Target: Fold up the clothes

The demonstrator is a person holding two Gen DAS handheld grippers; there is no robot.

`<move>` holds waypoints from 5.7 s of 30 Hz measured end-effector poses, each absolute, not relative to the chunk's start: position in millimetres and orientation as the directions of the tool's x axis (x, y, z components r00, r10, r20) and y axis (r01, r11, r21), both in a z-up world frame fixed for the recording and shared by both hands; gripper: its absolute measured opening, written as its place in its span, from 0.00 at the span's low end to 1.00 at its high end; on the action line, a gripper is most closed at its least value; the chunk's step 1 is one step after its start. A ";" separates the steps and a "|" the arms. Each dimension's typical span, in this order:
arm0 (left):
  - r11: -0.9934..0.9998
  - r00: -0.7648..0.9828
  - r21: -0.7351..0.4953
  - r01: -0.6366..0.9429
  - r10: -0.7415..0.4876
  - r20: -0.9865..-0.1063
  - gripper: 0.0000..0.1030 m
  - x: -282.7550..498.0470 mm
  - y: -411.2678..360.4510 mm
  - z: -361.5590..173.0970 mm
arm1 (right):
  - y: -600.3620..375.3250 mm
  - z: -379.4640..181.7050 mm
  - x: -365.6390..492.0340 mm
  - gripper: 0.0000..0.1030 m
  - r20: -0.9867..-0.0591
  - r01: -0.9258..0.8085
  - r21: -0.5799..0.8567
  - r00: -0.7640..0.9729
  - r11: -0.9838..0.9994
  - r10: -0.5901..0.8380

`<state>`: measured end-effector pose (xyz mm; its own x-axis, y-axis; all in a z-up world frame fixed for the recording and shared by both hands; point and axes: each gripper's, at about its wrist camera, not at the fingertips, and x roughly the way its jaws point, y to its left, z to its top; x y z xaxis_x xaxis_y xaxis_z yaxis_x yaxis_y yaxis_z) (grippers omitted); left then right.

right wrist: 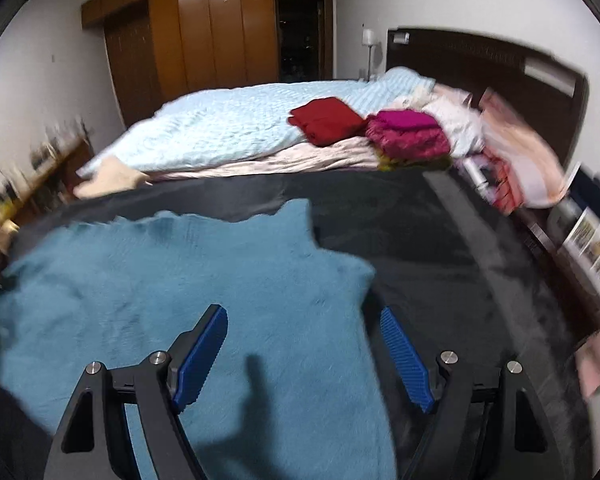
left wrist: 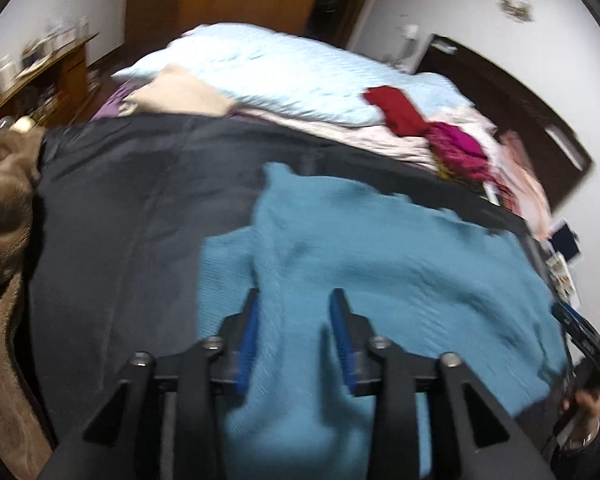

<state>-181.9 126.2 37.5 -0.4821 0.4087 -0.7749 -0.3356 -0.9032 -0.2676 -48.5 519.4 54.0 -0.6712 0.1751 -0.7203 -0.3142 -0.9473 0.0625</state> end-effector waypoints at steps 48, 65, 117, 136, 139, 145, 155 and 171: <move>-0.896 -0.539 -0.056 -0.440 0.314 -0.782 0.74 -144.7 167.8 41.8 | 519.9 25.6 28.9 0.81 -0.783 -0.346 0.081 -0.603 -0.935 0.156; -0.977 -0.486 -0.189 -0.094 0.211 -0.848 0.74 -233.9 118.7 10.3 | 537.5 16.0 54.1 0.81 -0.777 -0.397 0.253 -0.627 -0.882 0.059; -0.818 -0.495 -0.120 -0.562 0.449 -0.744 0.78 -101.7 175.2 40.8 | 523.6 4.3 58.5 0.91 -0.707 -0.545 0.556 -0.707 -0.628 -0.012; -0.764 -0.363 -0.185 -0.618 0.486 -0.795 0.78 -103.0 197.9 1.3 | 521.4 -4.4 21.1 0.78 -0.623 -0.518 0.631 -0.782 -0.578 0.021; -0.761 -0.361 -0.188 -0.621 0.490 -0.793 0.78 -100.1 195.5 1.2 | 527.1 -8.7 24.3 0.44 -0.646 -0.548 0.609 -0.762 -0.573 0.043; -0.768 -0.361 -0.198 -0.609 0.490 -0.793 0.78 -103.3 207.8 4.4 | 530.3 -11.4 29.6 0.30 -0.648 -0.543 0.602 -0.760 -0.586 0.039; -0.740 -0.340 -0.183 -0.648 0.496 -0.799 0.79 -102.6 253.0 8.5 | 531.8 -2.1 33.6 0.25 -0.616 -0.513 0.621 -0.787 -0.593 0.035; -0.719 -0.388 -0.062 -0.692 0.444 -0.808 0.79 -85.3 265.5 -8.7 | 533.0 -3.2 25.4 0.57 -0.675 -0.536 0.573 -0.738 -0.620 0.014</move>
<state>-85.3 265.5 -8.7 -0.3881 0.4437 -0.8078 -0.6922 -0.7190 -0.0623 25.4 533.0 -3.2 -0.7379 0.0137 -0.6747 -0.5358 -0.6198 0.5734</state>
